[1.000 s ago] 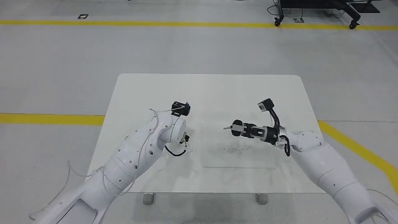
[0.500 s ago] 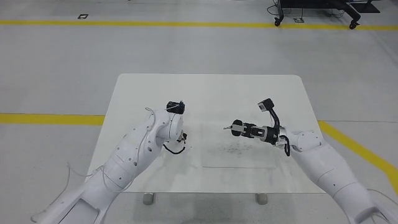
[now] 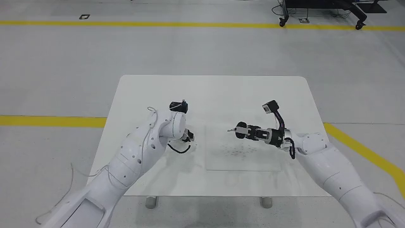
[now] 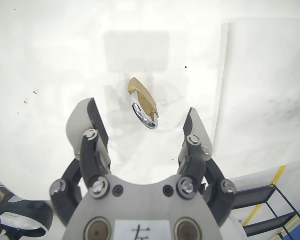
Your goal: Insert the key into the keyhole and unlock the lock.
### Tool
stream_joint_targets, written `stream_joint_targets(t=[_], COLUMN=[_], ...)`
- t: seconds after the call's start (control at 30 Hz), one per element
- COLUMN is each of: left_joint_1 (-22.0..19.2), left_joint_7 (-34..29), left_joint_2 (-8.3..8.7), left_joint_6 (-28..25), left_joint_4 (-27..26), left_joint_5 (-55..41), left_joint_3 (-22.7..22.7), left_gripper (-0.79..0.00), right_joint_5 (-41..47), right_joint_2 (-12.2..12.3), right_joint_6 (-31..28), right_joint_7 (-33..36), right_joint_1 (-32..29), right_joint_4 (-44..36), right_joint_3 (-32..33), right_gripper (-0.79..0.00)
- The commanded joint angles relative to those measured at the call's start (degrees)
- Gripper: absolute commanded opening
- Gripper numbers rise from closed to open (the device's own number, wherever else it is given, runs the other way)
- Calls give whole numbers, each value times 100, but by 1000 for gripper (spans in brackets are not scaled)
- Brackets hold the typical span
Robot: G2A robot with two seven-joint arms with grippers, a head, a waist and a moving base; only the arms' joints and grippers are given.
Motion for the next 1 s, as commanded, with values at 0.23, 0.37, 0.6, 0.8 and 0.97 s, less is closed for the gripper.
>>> stream_joint_targets(t=[0.23, 0.37, 0.6, 0.8, 0.97], left_joint_1=[-63, -83, -104, -141, -162], left_joint_7=[52, 47, 65, 62, 57], left_joint_2=[-76, -112, -168, -213, -242], left_joint_6=[-27, -62, -116, -150, -167], left_joint_4=[170, 235, 382, 454, 483], left_joint_5=[-3, 25, 25, 38, 80], left_joint_3=[8, 44, 58, 59, 54], left_gripper=[-403, -560, -677, -751, -785], right_joint_5=[0, 0, 0, 0, 0], right_joint_2=[0, 0, 0, 0, 0], right_joint_6=[0, 0, 0, 0, 0], right_joint_7=[0, 0, 0, 0, 0], right_joint_1=[0, 0, 0, 0, 0], right_joint_4=[0, 0, 0, 0, 0], right_joint_3=[0, 0, 0, 0, 0], right_gripper=[-785, -785, -785, -785, -785])
